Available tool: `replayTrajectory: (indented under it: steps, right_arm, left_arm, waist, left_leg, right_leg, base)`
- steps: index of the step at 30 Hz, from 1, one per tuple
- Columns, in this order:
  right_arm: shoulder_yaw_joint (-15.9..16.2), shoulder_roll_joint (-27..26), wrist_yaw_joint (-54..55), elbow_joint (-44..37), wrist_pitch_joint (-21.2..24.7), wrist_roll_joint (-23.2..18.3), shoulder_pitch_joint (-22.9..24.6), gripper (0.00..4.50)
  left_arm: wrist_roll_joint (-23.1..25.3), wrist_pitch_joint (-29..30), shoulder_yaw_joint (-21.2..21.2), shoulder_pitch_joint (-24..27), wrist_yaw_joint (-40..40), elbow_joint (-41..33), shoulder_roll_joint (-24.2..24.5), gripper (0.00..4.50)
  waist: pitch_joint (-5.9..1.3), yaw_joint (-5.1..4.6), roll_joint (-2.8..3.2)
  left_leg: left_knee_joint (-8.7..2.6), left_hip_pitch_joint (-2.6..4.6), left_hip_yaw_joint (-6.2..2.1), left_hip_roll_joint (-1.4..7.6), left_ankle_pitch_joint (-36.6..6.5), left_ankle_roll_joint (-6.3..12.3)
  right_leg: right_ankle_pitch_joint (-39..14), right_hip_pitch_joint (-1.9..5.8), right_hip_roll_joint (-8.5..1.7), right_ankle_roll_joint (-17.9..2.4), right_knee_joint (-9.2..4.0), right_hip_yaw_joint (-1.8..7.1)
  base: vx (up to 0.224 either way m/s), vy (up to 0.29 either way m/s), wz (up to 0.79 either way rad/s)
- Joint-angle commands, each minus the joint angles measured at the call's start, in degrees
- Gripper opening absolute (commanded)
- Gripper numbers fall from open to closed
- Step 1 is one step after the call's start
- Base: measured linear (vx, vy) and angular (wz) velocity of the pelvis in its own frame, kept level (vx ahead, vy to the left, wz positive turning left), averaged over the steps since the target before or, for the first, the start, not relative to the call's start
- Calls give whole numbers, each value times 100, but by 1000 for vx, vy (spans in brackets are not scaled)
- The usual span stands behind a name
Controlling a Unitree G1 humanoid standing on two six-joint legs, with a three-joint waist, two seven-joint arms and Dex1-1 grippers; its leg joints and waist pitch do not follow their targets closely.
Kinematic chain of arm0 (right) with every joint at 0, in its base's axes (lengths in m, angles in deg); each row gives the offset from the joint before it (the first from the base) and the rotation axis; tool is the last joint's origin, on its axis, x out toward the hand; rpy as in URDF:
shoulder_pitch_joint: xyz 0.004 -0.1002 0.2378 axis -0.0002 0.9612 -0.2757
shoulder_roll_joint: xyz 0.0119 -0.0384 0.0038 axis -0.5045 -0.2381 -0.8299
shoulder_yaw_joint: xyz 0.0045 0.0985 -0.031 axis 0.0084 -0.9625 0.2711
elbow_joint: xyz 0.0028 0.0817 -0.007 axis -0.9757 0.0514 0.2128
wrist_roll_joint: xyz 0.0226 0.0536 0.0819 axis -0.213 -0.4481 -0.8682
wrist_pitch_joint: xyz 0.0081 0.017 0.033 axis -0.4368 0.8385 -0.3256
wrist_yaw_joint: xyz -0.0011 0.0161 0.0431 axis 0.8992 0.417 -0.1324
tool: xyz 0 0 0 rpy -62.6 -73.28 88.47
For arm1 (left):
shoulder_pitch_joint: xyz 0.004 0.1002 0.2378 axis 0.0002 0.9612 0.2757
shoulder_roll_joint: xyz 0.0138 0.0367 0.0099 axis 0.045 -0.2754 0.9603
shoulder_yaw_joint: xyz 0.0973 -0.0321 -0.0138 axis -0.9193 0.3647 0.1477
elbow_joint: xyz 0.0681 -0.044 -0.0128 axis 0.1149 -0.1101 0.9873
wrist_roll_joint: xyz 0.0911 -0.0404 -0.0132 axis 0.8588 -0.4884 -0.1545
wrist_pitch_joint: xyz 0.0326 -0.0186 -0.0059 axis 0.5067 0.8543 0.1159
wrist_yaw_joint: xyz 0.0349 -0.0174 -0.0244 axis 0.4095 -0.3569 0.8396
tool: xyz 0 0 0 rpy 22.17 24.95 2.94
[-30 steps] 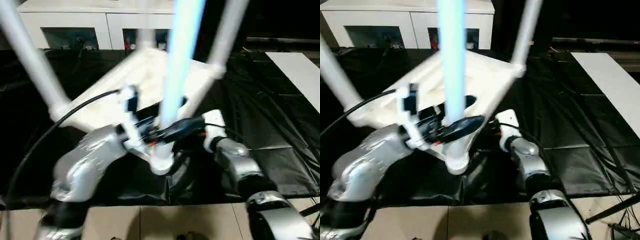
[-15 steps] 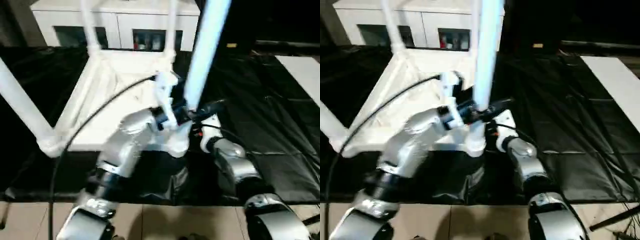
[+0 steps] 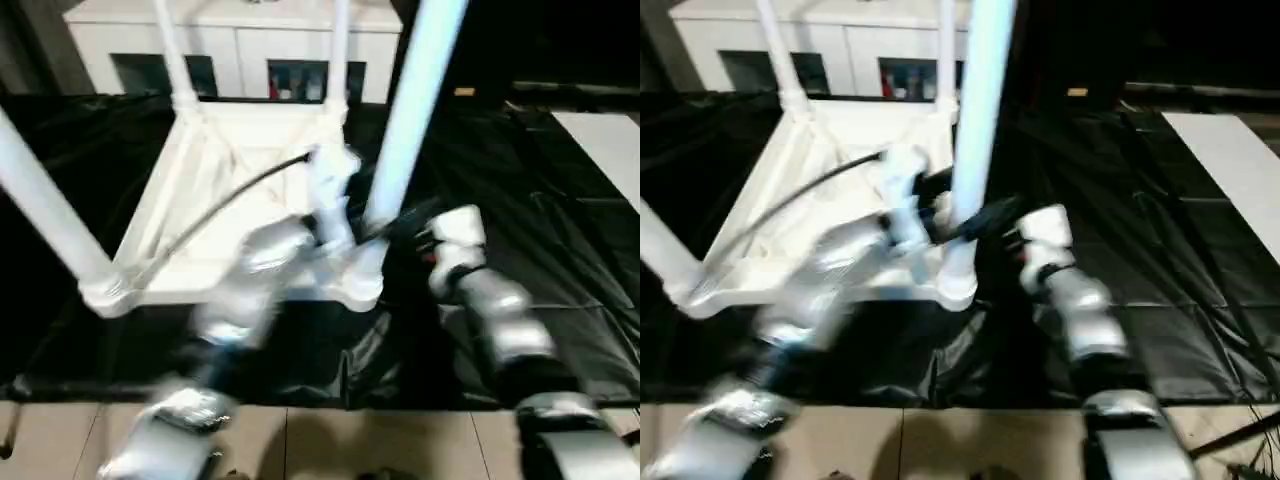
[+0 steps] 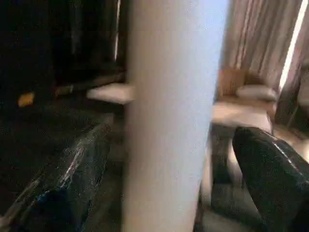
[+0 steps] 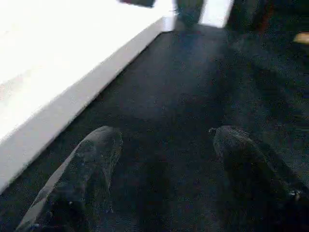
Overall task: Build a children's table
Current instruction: Rotate table base
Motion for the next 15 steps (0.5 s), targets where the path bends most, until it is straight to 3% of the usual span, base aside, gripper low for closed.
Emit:
replayTrajectory:
  steps: [1,2,3,4,5,6,8,9,10,11,14,15]
  right_arm:
    - [-6,140,-366,-544,160,-156,212,353]
    - [21,225,-521,-712,203,-186,305,353]
    - [103,389,-875,-1015,307,-242,487,353]
    - [103,389,-875,-1015,307,-242,487,353]
    - [201,544,-1255,-1315,416,-312,681,353]
    - [343,742,-1716,-1660,560,-399,905,353]
    - [549,1039,-2329,-2175,843,-588,1212,353]
    - [687,1233,-2661,-2472,988,-681,1366,353]
    - [687,1233,-2661,-2472,988,-681,1366,353]
    - [815,1413,-2930,-2731,1171,-763,1489,353]
    - [1003,1674,-3260,-3123,1399,-803,1658,353]
    - [1021,1704,-3286,-3198,1438,-789,1680,353]
  left_arm:
    - [-268,470,-76,196,-707,-379,398,443]
    - [-351,648,-89,267,-913,-458,591,443]
    - [-399,817,-119,360,-1235,-520,911,443]
    - [-399,817,-119,360,-1235,-520,911,443]
    - [-353,910,-166,382,-1463,-468,1172,443]
    - [-149,841,-226,336,-1578,-245,1382,443]
    - [374,474,-424,202,-1663,228,1646,443]
    - [846,146,-617,9,-1554,731,1725,443]
    - [846,146,-617,9,-1554,731,1725,443]
    - [1236,-158,-810,-165,-1546,1160,1793,443]
    - [1630,-443,-1012,-483,-1424,1762,1791,417]
    - [1665,-476,-1044,-561,-1379,1869,1765,406]
  waist:
    - [-465,49,21]
    - [-460,32,24]
    - [-443,21,54]
    - [-437,22,43]
    - [-426,16,95]
    - [-416,39,85]
    - [-385,32,66]
    - [-377,36,77]
    - [-352,26,68]
    - [-364,36,65]
    - [-387,48,74]
    - [-384,33,55]
  left_leg:
    - [-399,-5,-10,175,-346,525]
    - [-407,-19,-12,188,-313,555]
    - [-420,13,-3,187,-459,566]
    - [-422,4,-8,180,-510,560]
    - [-436,14,-9,194,-610,514]
    - [-439,51,-4,184,-748,520]
    - [-471,27,-13,192,-951,491]
    - [-481,52,-25,201,-1085,449]
    - [-502,31,-34,175,-1149,461]
    - [-510,69,-46,195,-1251,356]
    - [-496,42,-66,199,-1137,265]
    - [-501,3,-72,197,-1058,248]
  right_leg:
    - [-203,398,-290,-1612,-319,220]
    - [-109,387,-282,-1638,-310,221]
    - [-176,364,-264,-1665,-335,208]
    - [-216,377,-259,-1667,-336,207]
    - [-314,358,-268,-1697,-349,209]
    - [-402,359,-232,-1653,-383,206]
    - [-658,376,-249,-1574,-408,209]
    - [-963,367,-266,-1456,-439,217]
    - [-1196,377,-239,-1337,-503,213]
    - [-1485,375,-275,-1197,-521,228]
    - [-1526,395,-312,-1140,-506,237]
    - [-1525,408,-332,-1153,-506,235]
  base:
    - [0,0,0]
    - [0,0,0]
    - [0,0,0]
    - [0,0,0]
    - [0,0,0]
    - [0,0,0]
    - [0,0,0]
    - [0,0,0]
    - [0,0,0]
    - [0,0,0]
    - [0,0,0]
    - [0,0,0]
